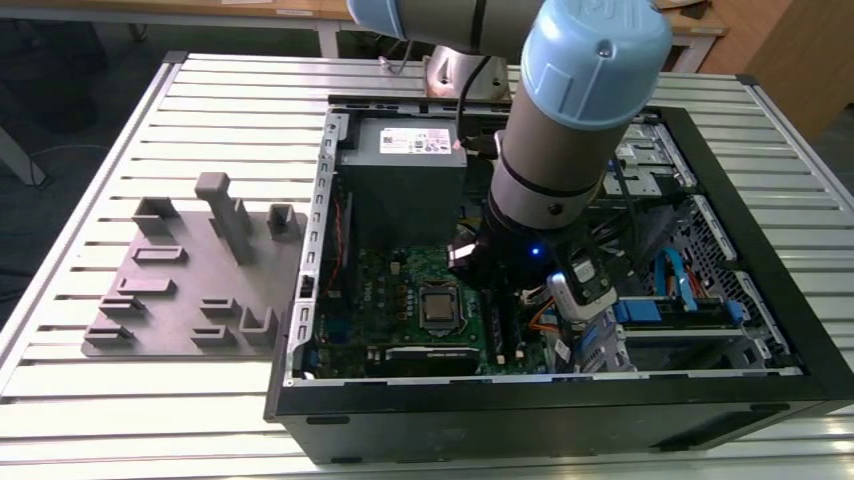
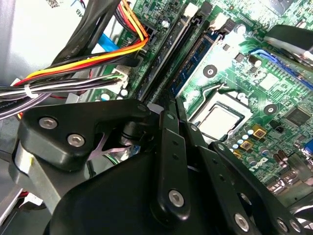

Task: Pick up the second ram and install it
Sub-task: 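Insert the second ram into the second slot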

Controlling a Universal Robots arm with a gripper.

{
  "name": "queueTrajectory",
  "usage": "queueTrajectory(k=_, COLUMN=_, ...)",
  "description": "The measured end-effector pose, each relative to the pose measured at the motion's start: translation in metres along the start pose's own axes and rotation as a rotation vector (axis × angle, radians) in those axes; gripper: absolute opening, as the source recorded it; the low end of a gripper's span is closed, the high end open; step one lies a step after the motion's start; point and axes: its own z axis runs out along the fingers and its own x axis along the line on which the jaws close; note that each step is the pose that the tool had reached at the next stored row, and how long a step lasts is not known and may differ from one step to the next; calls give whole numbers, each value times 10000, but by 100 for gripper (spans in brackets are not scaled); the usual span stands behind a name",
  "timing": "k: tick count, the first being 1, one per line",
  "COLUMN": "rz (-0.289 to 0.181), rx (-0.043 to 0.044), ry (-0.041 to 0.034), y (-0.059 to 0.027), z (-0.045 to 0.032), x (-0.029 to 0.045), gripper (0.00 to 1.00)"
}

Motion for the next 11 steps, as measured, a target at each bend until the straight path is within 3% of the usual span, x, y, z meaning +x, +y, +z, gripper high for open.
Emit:
queueTrajectory(k=7, rz=0, rx=2, ry=0, y=0, z=0, x=0, gripper=14)
queueTrajectory(k=8, rz=0, rx=2, ry=0, y=0, z=0, x=0, gripper=20)
queueTrajectory(k=9, rz=0, rx=2, ry=0, y=0, z=-1, x=0, gripper=20)
queueTrajectory(k=11, rz=1, rx=2, ry=-1, y=2, z=-37, x=0, gripper=20)
